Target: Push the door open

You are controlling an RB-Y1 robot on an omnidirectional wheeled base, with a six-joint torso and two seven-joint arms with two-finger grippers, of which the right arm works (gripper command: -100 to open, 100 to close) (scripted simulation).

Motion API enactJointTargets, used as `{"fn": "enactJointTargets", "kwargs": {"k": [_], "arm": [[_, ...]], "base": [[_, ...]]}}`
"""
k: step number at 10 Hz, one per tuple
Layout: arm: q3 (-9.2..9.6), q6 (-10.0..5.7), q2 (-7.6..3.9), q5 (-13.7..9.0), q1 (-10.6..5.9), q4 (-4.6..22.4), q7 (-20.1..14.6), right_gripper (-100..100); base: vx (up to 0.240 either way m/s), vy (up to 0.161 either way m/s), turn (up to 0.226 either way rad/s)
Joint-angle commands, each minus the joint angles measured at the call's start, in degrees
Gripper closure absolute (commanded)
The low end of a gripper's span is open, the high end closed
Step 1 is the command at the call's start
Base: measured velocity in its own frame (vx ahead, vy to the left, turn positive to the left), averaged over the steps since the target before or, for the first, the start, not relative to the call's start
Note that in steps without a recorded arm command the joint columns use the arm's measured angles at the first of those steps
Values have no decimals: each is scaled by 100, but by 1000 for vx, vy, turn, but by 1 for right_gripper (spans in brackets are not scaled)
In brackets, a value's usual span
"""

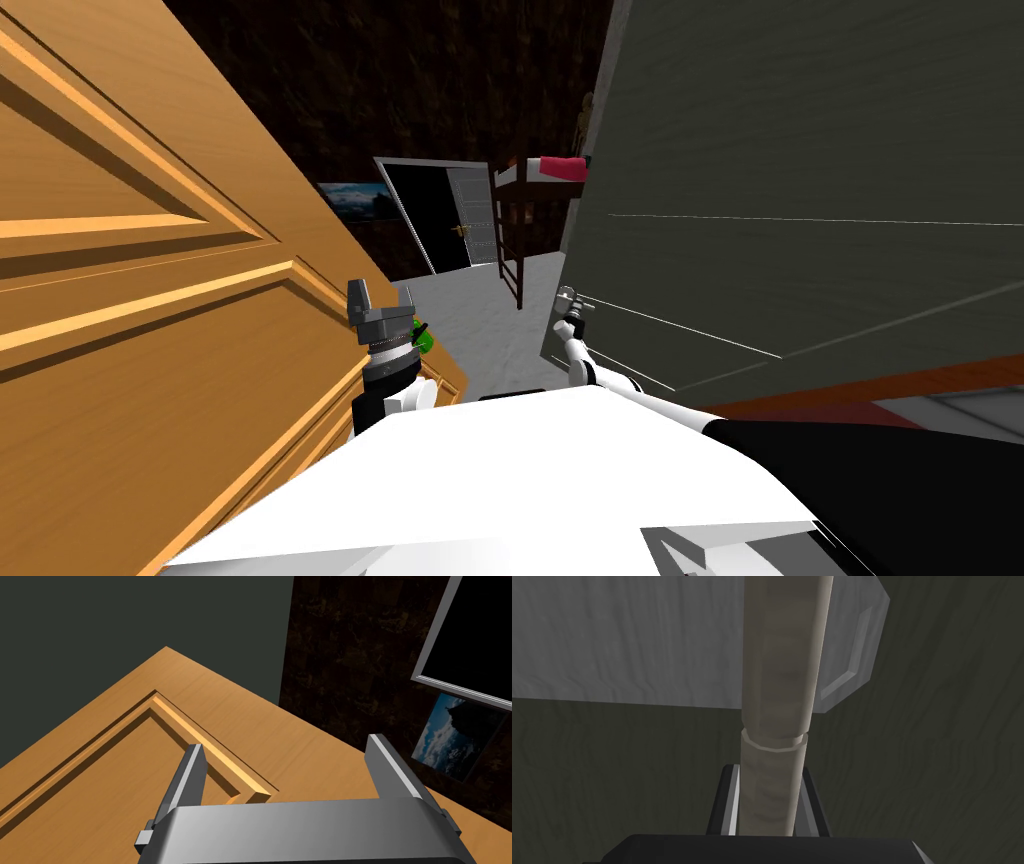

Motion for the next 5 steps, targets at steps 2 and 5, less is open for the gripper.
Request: {"fn": "enactJointTargets", "kwargs": {"k": [2, 5], "arm": [[-238, -153, 92, -71, -71, -13, 225, 100], [-318, -207, 148, -99, -63, 44, 268, 100]], "base": [[211, -6, -70], [162, -13, -51]]}}
